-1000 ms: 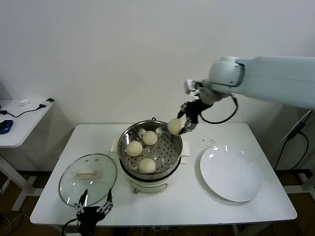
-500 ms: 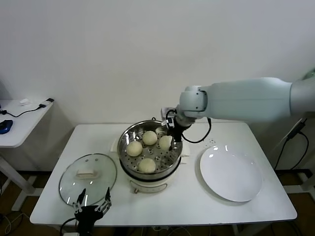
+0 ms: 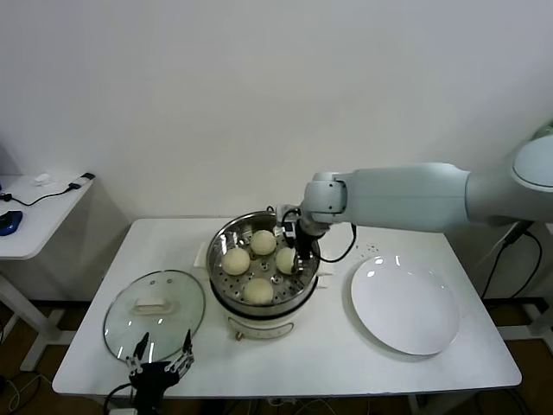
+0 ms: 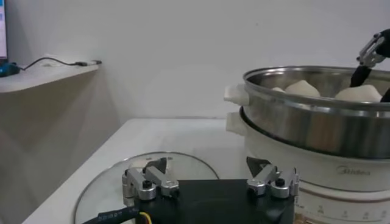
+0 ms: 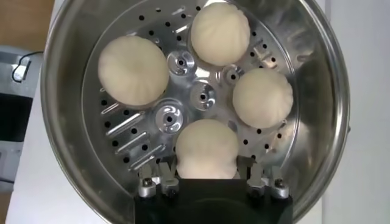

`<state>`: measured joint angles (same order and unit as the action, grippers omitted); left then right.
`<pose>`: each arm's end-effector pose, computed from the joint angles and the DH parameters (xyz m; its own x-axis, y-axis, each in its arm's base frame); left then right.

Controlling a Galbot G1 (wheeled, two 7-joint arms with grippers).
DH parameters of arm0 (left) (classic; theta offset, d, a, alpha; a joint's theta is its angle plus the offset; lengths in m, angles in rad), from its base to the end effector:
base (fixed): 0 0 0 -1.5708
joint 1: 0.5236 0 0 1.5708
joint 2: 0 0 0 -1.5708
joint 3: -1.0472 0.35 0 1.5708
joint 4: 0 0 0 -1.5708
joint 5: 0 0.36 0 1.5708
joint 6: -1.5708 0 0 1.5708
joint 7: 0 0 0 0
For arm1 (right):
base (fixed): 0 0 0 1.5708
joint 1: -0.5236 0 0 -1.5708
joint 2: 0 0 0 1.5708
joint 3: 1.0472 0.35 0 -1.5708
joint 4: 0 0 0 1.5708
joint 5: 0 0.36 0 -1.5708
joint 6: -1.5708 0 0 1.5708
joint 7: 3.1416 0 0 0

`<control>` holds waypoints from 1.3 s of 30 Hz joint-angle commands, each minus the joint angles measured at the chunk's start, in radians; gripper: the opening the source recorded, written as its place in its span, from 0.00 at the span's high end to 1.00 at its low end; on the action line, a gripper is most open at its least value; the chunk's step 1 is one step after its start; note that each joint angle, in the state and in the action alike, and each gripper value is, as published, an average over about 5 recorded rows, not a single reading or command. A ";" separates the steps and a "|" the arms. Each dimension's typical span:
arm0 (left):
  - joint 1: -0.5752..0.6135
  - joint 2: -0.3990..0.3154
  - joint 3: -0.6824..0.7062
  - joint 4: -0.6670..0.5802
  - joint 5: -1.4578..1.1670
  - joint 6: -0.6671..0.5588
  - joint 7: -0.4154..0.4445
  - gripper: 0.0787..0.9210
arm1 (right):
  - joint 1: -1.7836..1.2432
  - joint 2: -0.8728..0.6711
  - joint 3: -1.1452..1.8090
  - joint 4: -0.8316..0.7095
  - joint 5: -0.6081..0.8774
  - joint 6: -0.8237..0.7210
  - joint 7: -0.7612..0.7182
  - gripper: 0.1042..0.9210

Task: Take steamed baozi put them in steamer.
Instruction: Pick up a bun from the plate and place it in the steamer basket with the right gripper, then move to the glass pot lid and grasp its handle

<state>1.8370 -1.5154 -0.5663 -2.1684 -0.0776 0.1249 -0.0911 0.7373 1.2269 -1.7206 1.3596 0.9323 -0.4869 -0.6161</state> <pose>0.1053 0.0208 -0.3143 -0.9461 -0.0940 0.3099 -0.0919 0.9955 0.0214 0.5287 0.1156 -0.1099 -0.1948 -0.2002 0.9602 -0.9716 -0.0944 -0.2168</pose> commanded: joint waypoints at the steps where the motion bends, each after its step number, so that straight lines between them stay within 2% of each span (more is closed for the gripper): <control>1: 0.002 0.000 0.000 -0.003 0.000 0.002 0.001 0.12 | 0.040 -0.008 0.023 -0.042 -0.011 0.084 -0.113 0.26; 4: 0.007 0.002 -0.002 -0.013 -0.003 0.010 0.008 0.12 | 0.088 -0.042 0.050 -0.065 0.004 0.140 -0.177 0.17; 8: 0.011 0.007 -0.002 -0.031 -0.016 0.031 0.011 0.12 | 0.109 -0.127 0.172 -0.084 0.082 0.144 -0.109 0.13; 12: 0.006 0.012 -0.002 -0.039 -0.040 0.035 0.000 0.12 | 0.064 -0.222 0.353 -0.084 0.156 0.150 0.100 0.12; 18: -0.018 0.032 -0.010 -0.050 -0.092 0.017 -0.023 0.12 | -0.108 -0.386 0.632 -0.068 0.121 0.164 0.495 0.12; 22: -0.054 0.050 -0.030 -0.043 -0.099 -0.011 -0.007 0.12 | -0.333 -0.536 0.864 0.010 0.090 0.175 0.654 0.12; 28: -0.113 0.070 -0.049 -0.016 -0.128 -0.035 0.008 0.12 | -0.810 -0.737 1.240 0.155 -0.064 0.251 0.686 0.12; 31: -0.132 0.084 -0.049 -0.006 -0.128 -0.030 0.009 0.12 | -1.140 -0.774 1.522 0.215 -0.120 0.266 0.676 0.12; 35: -0.156 0.103 -0.050 0.014 -0.107 -0.037 0.011 0.12 | -1.554 -0.712 1.917 0.247 -0.209 0.304 0.640 0.12; 39: -0.172 0.123 -0.054 0.038 -0.067 -0.068 0.005 0.12 | -1.825 -0.562 2.166 0.254 -0.303 0.370 0.594 0.12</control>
<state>1.7018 -1.4184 -0.6161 -2.1537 -0.1685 0.0841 -0.0881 -0.1489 0.6289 -0.4146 1.5089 0.8383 -0.2328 -0.0631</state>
